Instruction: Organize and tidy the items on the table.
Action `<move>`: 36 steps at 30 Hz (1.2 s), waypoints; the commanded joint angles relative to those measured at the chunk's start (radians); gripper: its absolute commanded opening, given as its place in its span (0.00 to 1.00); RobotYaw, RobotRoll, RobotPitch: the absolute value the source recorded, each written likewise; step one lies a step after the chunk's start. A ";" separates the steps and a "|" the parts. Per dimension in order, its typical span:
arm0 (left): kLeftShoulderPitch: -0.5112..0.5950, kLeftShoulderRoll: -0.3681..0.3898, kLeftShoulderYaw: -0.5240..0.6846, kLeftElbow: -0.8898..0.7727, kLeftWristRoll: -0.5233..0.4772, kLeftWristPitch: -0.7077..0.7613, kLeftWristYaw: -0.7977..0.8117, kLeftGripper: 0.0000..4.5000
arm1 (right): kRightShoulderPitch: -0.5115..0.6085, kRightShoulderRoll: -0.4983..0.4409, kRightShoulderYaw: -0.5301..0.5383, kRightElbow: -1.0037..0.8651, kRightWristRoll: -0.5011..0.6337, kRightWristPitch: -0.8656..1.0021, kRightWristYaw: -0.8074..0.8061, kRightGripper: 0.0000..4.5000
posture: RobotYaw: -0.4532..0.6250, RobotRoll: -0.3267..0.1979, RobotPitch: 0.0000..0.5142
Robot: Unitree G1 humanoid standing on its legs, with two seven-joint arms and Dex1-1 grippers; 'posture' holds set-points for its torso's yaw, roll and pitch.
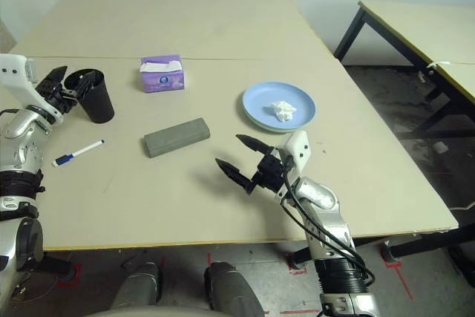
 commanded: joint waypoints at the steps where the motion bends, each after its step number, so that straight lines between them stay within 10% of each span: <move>1: 0.021 0.011 0.016 -0.049 -0.020 0.023 -0.012 0.99 | 0.000 0.001 0.006 0.000 -0.001 0.002 0.008 1.00 | 0.35 0.62 0.21; 10: 0.046 0.181 0.122 -0.270 -0.198 0.218 -0.167 0.99 | -0.013 -0.011 0.091 0.032 -0.015 -0.111 0.205 1.00 | 0.38 0.62 0.22; 23: 0.351 0.796 0.012 -0.366 -0.197 0.478 -0.834 0.99 | -0.087 0.027 0.151 0.129 0.011 -0.190 0.403 1.00 | 0.42 0.62 0.23; 36: 0.078 0.733 -0.423 -0.245 0.178 0.263 -1.013 0.99 | -0.052 0.026 0.161 0.101 -0.008 -0.198 0.375 1.00 | 0.36 0.62 0.22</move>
